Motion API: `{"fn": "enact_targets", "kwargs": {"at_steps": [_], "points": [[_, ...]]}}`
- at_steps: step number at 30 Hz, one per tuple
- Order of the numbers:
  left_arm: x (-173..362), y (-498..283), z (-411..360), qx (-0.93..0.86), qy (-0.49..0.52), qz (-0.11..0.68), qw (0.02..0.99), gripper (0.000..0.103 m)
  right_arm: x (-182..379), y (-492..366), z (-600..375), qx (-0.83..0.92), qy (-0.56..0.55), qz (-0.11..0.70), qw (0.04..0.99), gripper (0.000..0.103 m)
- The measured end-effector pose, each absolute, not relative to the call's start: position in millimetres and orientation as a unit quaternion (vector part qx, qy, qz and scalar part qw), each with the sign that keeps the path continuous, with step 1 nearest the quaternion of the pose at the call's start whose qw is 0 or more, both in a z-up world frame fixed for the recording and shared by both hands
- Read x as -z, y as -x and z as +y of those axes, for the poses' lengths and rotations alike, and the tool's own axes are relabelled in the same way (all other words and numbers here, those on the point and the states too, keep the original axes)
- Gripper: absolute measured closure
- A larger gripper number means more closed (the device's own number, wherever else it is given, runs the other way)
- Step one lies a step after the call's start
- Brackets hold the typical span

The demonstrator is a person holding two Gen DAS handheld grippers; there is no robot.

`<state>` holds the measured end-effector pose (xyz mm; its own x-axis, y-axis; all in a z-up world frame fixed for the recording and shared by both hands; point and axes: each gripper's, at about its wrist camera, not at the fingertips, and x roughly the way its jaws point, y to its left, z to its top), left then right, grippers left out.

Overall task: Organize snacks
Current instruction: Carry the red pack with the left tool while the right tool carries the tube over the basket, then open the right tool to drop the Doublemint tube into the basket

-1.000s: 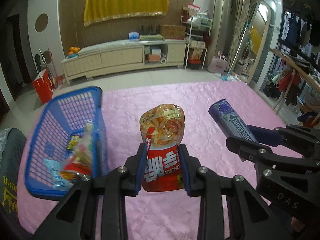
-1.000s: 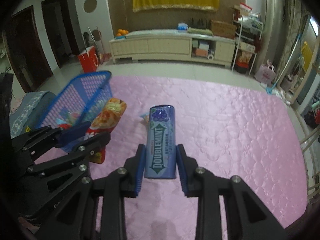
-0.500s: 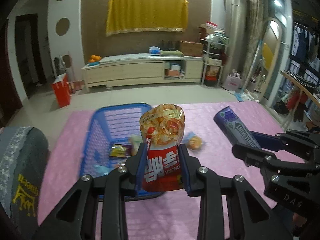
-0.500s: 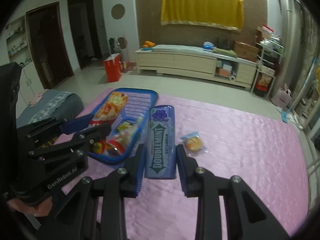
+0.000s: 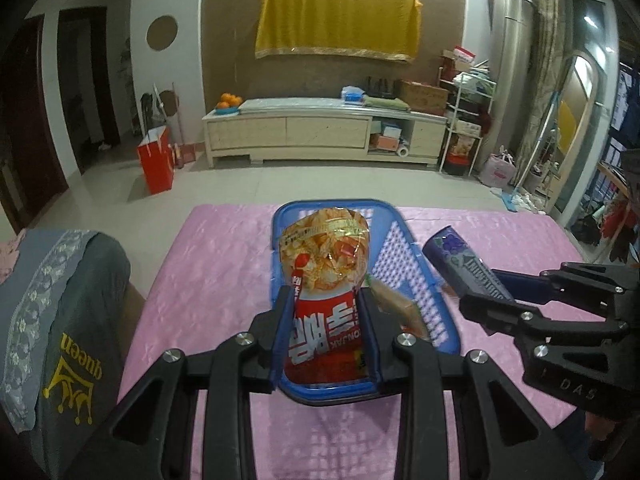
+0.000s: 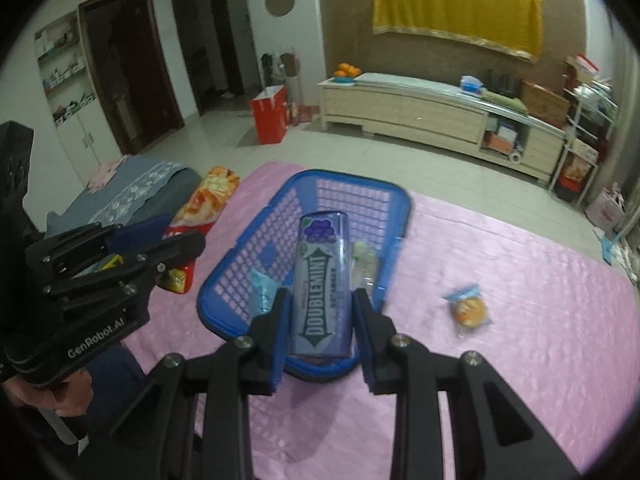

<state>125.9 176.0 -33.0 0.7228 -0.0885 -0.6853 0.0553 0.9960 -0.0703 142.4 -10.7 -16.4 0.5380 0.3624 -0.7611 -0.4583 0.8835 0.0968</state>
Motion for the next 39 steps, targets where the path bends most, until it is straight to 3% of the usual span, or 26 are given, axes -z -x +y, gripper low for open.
{"fn": "enact_targets", "kwargs": {"at_steps": [15, 28, 30, 32, 34, 39], "points": [[71.8, -154.4, 215.4, 0.048, 0.058, 0.397, 0.915, 0.073, 76.3, -180.6, 53.2, -0.241, 0.095, 0.49, 0.833, 0.068], [78.3, -159.9, 218.2, 0.039, 0.061, 0.411, 0.909, 0.073, 99.5, -192.9, 63.8, -0.235, 0.098, 0.505, 0.825, 0.068], [77.4, -158.8, 217.5, 0.036, 0.063, 0.413, 0.908, 0.073, 99.4, -194.6, 62.7, -0.233, 0.103, 0.507, 0.824, 0.061], [74.9, -156.7, 215.5, 0.035, 0.064, 0.413, 0.908, 0.073, 95.9, -194.7, 60.1, -0.232, 0.1, 0.504, 0.826, 0.039], [73.8, -155.1, 215.3, 0.036, 0.065, 0.413, 0.908, 0.073, 88.2, -193.0, 55.4, -0.235, 0.094, 0.496, 0.831, 0.03], [68.5, -155.7, 208.3, 0.045, 0.062, 0.411, 0.908, 0.073, 73.2, -191.5, 40.2, -0.224, 0.083, 0.482, 0.843, 0.027]]}}
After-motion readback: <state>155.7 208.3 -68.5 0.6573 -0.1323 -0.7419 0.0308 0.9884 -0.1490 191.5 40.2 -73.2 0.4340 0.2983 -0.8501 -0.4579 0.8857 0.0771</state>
